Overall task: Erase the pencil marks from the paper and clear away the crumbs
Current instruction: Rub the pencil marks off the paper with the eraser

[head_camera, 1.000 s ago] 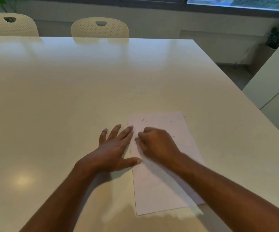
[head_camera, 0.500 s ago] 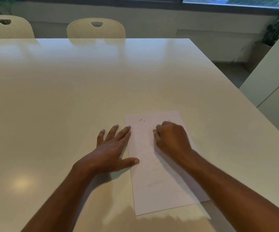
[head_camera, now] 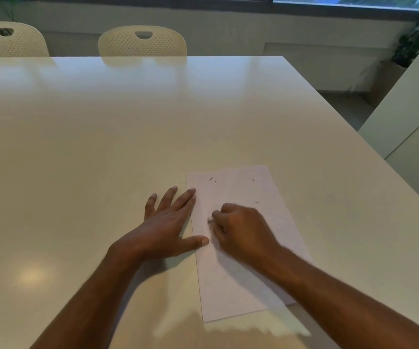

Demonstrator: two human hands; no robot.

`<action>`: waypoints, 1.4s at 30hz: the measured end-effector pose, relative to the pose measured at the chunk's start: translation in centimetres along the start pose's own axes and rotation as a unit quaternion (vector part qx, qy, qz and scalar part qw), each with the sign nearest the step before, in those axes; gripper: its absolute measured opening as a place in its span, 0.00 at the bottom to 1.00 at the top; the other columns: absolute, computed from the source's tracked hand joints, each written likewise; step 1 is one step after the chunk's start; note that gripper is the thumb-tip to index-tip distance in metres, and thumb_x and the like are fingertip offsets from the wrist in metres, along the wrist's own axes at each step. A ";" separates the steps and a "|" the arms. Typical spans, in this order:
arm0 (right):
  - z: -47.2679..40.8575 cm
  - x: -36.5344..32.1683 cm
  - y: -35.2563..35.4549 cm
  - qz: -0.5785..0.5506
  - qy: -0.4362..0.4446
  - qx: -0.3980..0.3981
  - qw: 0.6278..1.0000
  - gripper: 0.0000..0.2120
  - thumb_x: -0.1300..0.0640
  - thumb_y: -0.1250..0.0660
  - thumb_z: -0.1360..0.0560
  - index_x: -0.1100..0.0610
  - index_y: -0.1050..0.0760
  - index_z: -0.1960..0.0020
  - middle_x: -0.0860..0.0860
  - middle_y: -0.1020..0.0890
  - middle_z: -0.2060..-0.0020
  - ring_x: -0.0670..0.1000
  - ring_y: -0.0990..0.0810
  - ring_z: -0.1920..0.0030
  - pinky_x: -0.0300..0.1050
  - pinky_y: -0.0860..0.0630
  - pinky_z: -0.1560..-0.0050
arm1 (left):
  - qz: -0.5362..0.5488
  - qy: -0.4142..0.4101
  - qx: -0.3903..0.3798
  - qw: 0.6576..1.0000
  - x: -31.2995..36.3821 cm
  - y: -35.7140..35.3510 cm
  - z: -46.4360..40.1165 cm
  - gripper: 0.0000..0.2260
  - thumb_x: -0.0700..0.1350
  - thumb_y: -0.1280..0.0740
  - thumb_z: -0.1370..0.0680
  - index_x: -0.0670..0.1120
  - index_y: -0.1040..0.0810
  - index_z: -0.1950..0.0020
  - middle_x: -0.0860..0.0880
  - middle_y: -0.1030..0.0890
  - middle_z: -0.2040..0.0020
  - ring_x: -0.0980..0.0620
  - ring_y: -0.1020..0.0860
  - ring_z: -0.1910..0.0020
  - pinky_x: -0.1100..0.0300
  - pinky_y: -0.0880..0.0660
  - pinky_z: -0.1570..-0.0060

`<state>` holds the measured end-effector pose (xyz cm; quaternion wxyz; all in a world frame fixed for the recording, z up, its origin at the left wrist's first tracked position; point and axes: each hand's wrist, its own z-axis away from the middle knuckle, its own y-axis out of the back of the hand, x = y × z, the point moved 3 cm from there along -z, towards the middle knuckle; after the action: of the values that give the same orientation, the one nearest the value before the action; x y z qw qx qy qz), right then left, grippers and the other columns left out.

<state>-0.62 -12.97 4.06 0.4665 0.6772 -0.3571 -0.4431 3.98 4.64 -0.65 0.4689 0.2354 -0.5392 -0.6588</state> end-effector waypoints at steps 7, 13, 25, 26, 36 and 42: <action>-1.0 2.2 0.5 0.026 -0.057 0.052 0.997 0.09 0.57 0.34 0.26 0.56 0.22 0.65 0.51 0.24 0.69 0.57 0.22 0.70 0.43 0.30 0.70 | 0.002 -0.004 0.003 1.000 0.0 0.0 0.0 0.48 0.77 0.50 0.28 0.51 0.65 0.19 0.59 0.70 0.21 0.52 0.73 0.24 0.41 0.68 0.25; -1.9 3.3 0.5 0.037 -0.059 0.040 0.997 0.12 0.54 0.36 0.24 0.56 0.19 0.63 0.51 0.23 0.68 0.57 0.22 0.68 0.44 0.27 0.67 | -0.004 0.001 0.001 1.000 0.1 0.1 0.0 0.48 0.76 0.48 0.27 0.51 0.64 0.19 0.59 0.69 0.21 0.52 0.73 0.24 0.41 0.68 0.25; -2.3 3.4 0.6 0.052 -0.067 0.052 0.995 0.11 0.56 0.36 0.24 0.58 0.19 0.62 0.51 0.23 0.68 0.57 0.22 0.69 0.45 0.25 0.67 | 0.003 -0.002 0.002 1.000 0.2 0.1 0.2 0.47 0.75 0.47 0.26 0.51 0.65 0.19 0.58 0.69 0.21 0.52 0.73 0.24 0.42 0.69 0.25; -1.9 2.4 0.3 0.045 -0.044 0.039 0.997 0.10 0.56 0.36 0.25 0.58 0.19 0.61 0.51 0.24 0.68 0.56 0.23 0.70 0.46 0.25 0.67 | 0.005 -0.002 0.000 1.000 0.2 0.1 0.2 0.47 0.75 0.47 0.26 0.51 0.65 0.19 0.58 0.69 0.21 0.52 0.73 0.24 0.42 0.69 0.25; -1.6 1.8 0.5 0.033 -0.024 0.029 0.999 0.10 0.57 0.36 0.24 0.58 0.19 0.61 0.51 0.24 0.68 0.56 0.22 0.69 0.46 0.25 0.67 | 0.003 -0.003 -0.004 1.000 0.3 0.3 0.3 0.51 0.80 0.52 0.31 0.50 0.64 0.19 0.58 0.69 0.21 0.51 0.72 0.23 0.41 0.68 0.25; -1.8 2.1 0.8 0.023 -0.019 -0.001 1.000 0.13 0.53 0.38 0.22 0.56 0.16 0.56 0.49 0.22 0.66 0.53 0.21 0.67 0.46 0.24 0.64 | -0.001 0.001 -0.004 1.000 0.4 0.3 0.2 0.48 0.75 0.48 0.27 0.50 0.64 0.19 0.58 0.69 0.21 0.52 0.73 0.24 0.42 0.68 0.25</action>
<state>1.73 -14.55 4.60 0.4703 0.6597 -0.3813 -0.4453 3.76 4.43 -0.19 0.4693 0.2345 -0.5360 -0.6614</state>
